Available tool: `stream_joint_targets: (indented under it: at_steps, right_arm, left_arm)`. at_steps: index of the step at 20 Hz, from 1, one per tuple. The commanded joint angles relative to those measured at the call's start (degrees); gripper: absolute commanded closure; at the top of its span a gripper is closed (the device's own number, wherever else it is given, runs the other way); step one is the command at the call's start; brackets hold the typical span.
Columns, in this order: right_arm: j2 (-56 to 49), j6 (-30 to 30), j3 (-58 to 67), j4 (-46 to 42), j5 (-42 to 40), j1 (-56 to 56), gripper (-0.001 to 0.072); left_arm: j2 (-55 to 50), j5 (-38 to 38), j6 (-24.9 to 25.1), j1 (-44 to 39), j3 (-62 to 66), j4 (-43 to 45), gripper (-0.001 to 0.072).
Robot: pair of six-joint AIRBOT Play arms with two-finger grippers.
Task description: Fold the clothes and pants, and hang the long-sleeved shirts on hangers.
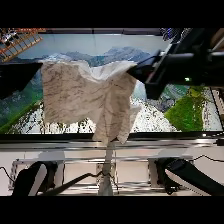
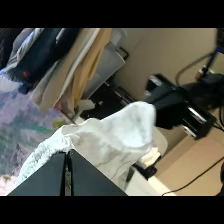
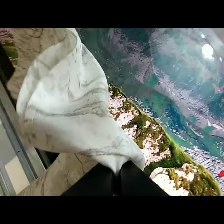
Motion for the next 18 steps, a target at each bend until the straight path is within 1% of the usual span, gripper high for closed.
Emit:
stream_joint_targets:
  at_steps: [1,3,4,5,6,7,8,10,12,13,14,15,18]
  right_arm:
    - [-12.74,-0.17,0.81,2.05,-0.87,0.04,0.0699]
    - [-23.04,-0.28,0.81,2.03,-2.10,-0.04,0.0695]
    - [-27.74,-0.20,0.81,2.03,-3.80,-0.35,0.0633]
    - [-32.30,0.17,0.83,2.08,-6.78,-0.74,0.0498]
    - [-35.67,1.07,0.83,2.12,-9.55,-1.25,0.0371]
    - [-38.07,1.75,0.83,2.10,-11.45,-1.99,0.0326]
    - [-39.50,2.49,0.83,2.10,-12.15,-2.99,0.0300]
    - [-39.45,2.89,0.81,2.05,-10.14,-5.99,0.0290]
    - [-39.19,5.07,0.46,2.10,-2.99,-10.23,0.0292]
    - [-38.95,5.20,-1.16,2.75,0.61,-12.37,0.0292]
    - [-38.58,5.20,-3.69,4.15,3.23,-13.92,0.0298]
    - [-37.86,5.18,-7.67,6.16,4.79,-15.02,0.0338]
    - [-36.48,5.14,-19.26,11.82,4.76,-15.72,0.0343]
  left_arm:
    - [-3.32,2.27,-2.08,-0.24,-0.15,11.52,0.0701]
    - [-8.81,6.93,-2.80,-1.46,-3.19,19.37,0.0700]
    - [-11.96,9.51,-2.75,-1.53,-5.22,21.49,0.0700]
    - [-15.72,12.37,-2.47,-1.42,-7.30,22.99,0.0700]
    - [-19.41,14.69,-0.96,-1.42,-8.74,23.32,0.0700]
    - [-23.67,16.11,0.31,-1.42,-9.29,23.30,0.0700]
    - [-27.87,16.37,1.60,-1.46,-9.18,22.62,0.0699]
    - [-34.49,16.35,3.89,-1.38,-9.11,19.82,0.0699]
    - [-37.59,16.35,4.81,-1.16,-9.09,18.29,0.0699]
    - [-37.75,16.35,5.11,-1.03,-9.09,18.34,0.0699]
    - [-37.44,16.39,5.70,-0.87,-9.07,18.25,0.0699]
    - [-37.00,16.35,5.68,-0.68,-9.03,18.12,0.0699]
    - [-35.82,16.37,5.68,-0.15,-8.98,18.14,0.0699]
